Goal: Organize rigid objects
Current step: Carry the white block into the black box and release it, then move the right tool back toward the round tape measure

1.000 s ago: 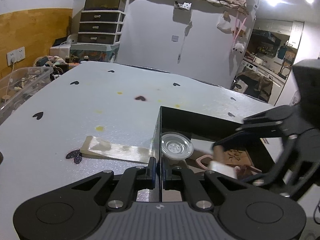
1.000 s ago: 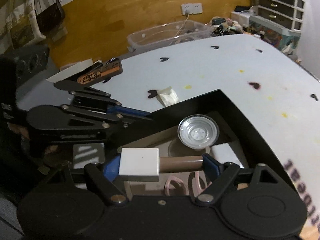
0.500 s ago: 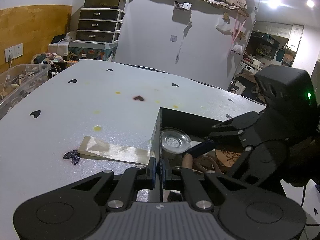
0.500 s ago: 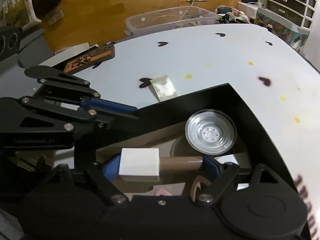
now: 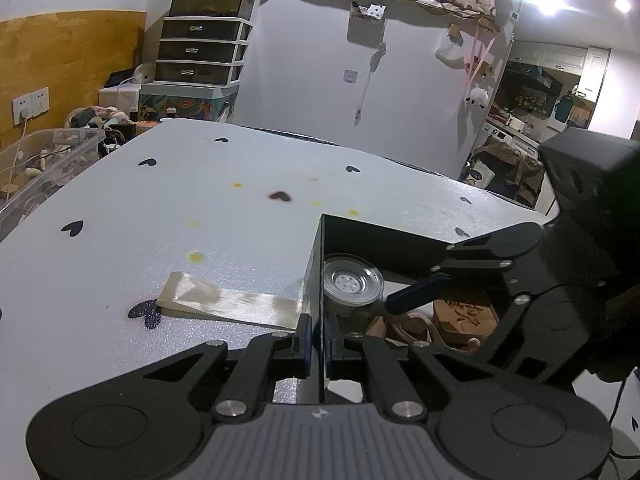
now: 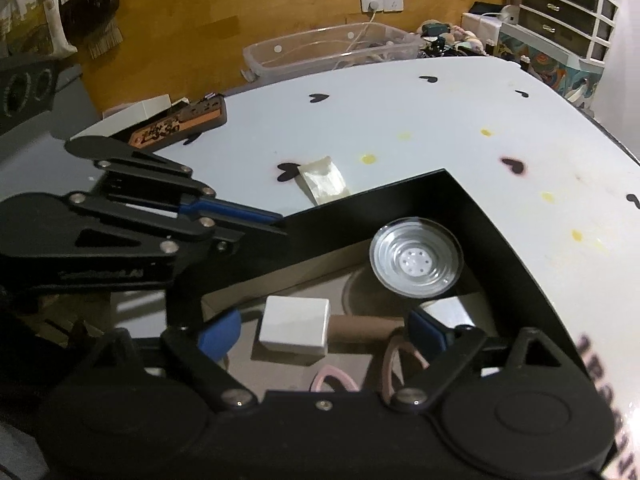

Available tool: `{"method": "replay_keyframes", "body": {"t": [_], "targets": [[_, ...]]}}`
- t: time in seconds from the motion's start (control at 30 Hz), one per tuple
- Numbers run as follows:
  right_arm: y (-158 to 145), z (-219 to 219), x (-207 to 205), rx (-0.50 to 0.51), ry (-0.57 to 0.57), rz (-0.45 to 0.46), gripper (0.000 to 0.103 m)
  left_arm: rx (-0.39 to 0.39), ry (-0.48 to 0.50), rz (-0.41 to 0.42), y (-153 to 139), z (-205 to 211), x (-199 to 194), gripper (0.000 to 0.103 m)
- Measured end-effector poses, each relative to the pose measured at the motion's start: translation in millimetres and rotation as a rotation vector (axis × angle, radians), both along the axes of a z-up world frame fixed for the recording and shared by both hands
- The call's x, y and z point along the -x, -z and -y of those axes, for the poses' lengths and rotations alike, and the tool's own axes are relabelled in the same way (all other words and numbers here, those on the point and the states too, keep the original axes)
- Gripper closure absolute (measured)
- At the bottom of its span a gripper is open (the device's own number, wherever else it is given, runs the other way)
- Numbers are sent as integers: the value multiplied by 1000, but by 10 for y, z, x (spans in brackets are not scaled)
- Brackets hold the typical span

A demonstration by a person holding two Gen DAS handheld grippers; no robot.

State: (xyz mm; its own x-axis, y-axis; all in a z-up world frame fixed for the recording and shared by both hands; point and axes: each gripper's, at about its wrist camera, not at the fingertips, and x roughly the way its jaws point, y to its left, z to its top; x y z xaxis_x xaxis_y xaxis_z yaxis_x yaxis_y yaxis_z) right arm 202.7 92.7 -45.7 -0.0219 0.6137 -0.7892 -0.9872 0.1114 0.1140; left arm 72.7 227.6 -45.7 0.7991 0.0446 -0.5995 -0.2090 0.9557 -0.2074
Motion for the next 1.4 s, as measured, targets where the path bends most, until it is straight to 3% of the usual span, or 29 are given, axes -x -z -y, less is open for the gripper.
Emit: {"method": "replay_keyframes", "body": {"t": [0.07, 0.13, 0.2, 0.47, 1.03, 1.4], "targets": [[-19, 40, 12, 4, 3, -6, 29, 0, -2, 0, -1, 1, 0, 98], [-19, 60, 32, 21, 0, -10, 49, 2, -4, 1, 0, 0, -2, 98], [4, 77, 61, 41, -13, -9, 55, 1, -5, 1, -1, -4, -2, 98], [131, -18, -35, 10, -1, -98, 52, 1, -6, 1, -4, 4, -1, 98], [63, -155, -3, -44, -63, -65, 50, -1, -4, 0, -3, -1, -2, 98], [-141, 291, 15, -72, 95, -32, 42, 3, -17, 0, 14, 8, -16, 98]]}}
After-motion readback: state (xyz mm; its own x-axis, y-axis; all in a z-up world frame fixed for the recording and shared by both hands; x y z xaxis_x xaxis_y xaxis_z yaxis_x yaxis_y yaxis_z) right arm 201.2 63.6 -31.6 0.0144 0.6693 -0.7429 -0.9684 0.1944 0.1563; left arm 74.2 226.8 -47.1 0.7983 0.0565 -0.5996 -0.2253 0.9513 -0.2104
